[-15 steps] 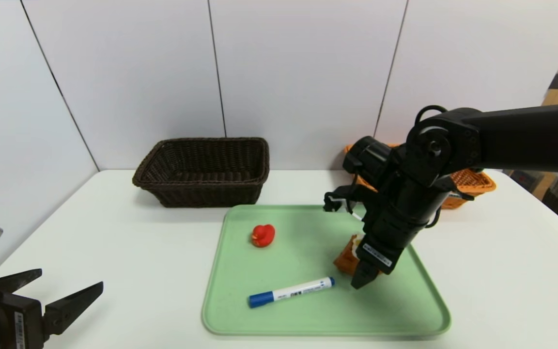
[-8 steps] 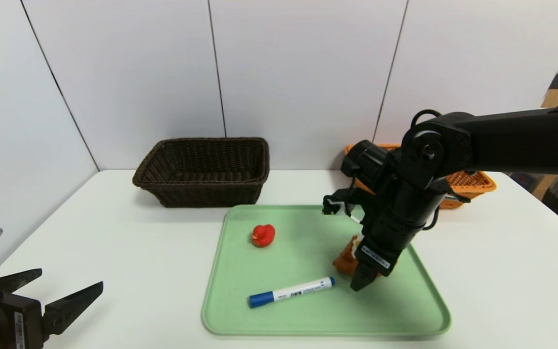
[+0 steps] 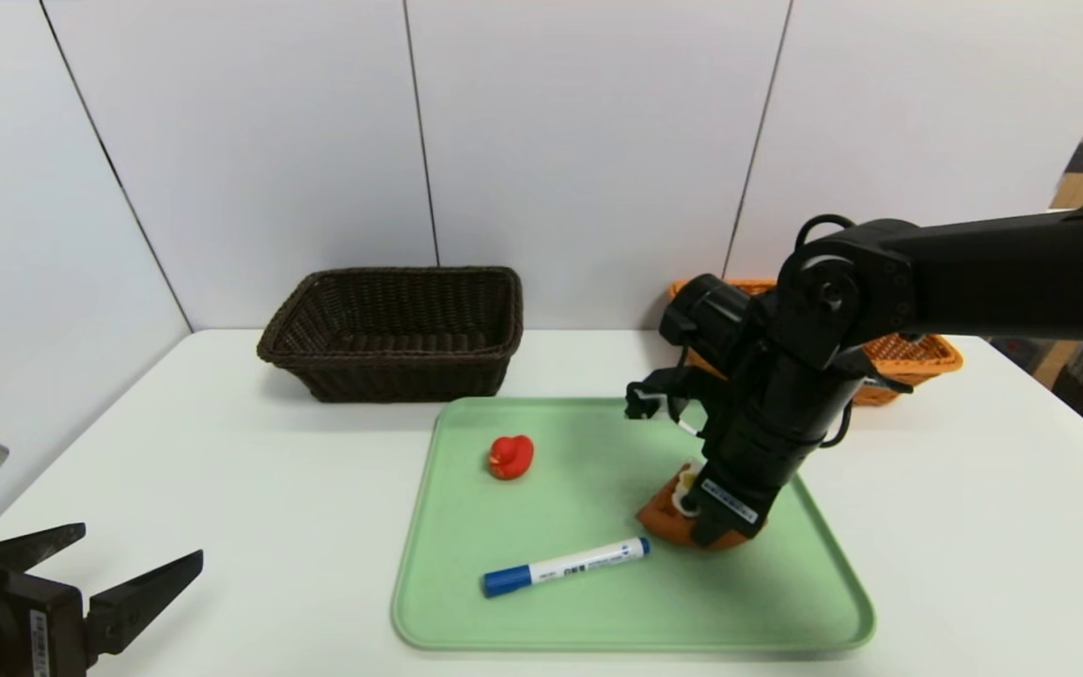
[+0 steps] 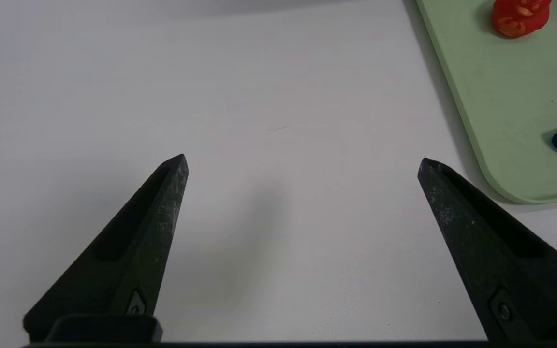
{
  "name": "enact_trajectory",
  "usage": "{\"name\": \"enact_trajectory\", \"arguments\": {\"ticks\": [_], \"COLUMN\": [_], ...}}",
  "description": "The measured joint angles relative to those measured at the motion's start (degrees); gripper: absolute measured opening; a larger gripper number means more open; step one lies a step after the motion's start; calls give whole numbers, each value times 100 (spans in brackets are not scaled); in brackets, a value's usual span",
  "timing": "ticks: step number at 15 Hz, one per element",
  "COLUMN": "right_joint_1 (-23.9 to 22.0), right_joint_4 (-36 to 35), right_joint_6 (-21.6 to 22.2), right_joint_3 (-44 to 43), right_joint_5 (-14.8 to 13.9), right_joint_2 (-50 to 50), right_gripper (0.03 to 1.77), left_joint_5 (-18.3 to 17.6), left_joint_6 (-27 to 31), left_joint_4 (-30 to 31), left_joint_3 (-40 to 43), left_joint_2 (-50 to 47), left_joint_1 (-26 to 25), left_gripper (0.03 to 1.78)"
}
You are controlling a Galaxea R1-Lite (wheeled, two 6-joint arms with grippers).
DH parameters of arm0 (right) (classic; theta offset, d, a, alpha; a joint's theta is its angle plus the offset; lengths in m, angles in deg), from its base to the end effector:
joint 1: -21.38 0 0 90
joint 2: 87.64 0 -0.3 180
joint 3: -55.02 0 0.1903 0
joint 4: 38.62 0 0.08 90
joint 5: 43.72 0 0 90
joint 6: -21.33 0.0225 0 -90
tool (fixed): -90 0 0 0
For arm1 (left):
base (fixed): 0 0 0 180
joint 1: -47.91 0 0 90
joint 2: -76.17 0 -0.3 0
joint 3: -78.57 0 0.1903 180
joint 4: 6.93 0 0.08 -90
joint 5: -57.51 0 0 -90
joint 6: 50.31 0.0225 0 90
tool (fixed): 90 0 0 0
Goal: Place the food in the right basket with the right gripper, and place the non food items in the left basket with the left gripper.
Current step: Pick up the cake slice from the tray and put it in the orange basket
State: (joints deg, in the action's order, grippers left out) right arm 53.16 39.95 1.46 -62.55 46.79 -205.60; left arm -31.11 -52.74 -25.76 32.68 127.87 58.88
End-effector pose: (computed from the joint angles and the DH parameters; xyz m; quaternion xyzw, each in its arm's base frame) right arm 0.2979 0.1848 0.1631 -0.2967 0.5661 0.3170 0.7007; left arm 0.0949 -0.0178 0.1734 0.0023 0.2138 -0.0771 0.9738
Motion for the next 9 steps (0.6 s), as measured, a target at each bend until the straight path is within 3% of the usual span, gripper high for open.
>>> {"name": "enact_trajectory", "arguments": {"ticks": [9], "right_joint_1": [22], "right_joint_4": [-2], "right_joint_6": [15], "right_joint_3": [-20], "right_joint_5": [-29], "right_joint_2": [41], "right_gripper": [84], "left_joint_5": [0], "left_joint_6": [0], "left_joint_4": [0], "left_joint_3": [6], "left_joint_2": [0], "left_joint_1": [38], "left_gripper": [169]}}
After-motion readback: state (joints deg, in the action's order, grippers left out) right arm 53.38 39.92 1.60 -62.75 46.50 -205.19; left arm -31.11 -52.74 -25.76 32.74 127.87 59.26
